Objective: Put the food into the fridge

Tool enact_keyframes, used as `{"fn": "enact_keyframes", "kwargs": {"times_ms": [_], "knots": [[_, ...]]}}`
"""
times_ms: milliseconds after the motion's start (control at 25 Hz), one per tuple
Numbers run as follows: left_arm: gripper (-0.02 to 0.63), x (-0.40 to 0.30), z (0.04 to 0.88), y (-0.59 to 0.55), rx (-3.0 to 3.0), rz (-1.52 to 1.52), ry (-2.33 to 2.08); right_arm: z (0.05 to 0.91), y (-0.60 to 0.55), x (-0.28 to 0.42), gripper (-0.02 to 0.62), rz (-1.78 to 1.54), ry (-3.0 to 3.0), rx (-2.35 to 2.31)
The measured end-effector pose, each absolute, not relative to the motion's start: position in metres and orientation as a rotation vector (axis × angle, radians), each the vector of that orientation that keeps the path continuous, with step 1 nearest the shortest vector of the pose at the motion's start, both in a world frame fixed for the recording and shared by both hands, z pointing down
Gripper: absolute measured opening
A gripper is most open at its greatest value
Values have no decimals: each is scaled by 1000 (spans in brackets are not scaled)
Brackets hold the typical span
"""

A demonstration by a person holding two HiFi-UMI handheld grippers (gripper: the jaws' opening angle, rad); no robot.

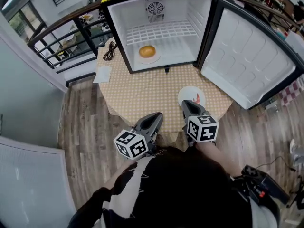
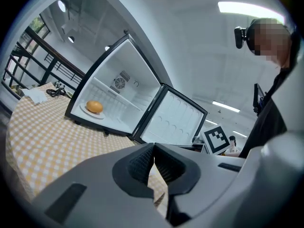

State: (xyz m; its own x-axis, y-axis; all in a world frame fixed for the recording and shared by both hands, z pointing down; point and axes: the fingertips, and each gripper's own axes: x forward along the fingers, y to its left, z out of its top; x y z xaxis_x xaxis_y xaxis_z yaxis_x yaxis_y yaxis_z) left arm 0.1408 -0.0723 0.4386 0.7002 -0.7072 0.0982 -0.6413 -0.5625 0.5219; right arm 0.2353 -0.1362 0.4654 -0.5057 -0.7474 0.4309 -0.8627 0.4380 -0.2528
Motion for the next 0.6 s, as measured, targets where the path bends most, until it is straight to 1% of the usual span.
{"fn": "enact_keyframes", "kwargs": {"times_ms": [280,400,600], "knots": [[14,160,413,-22,2406,-148,-1008,446,-85,252,15,667,-2428,1404],[14,154,392,-39,2395,-157,-1011,425,-101,246,15,665,-2419,1391],[14,142,325,-106,2357,-185,-1007,358,-169,233,15,669,-2385,1358]]}}
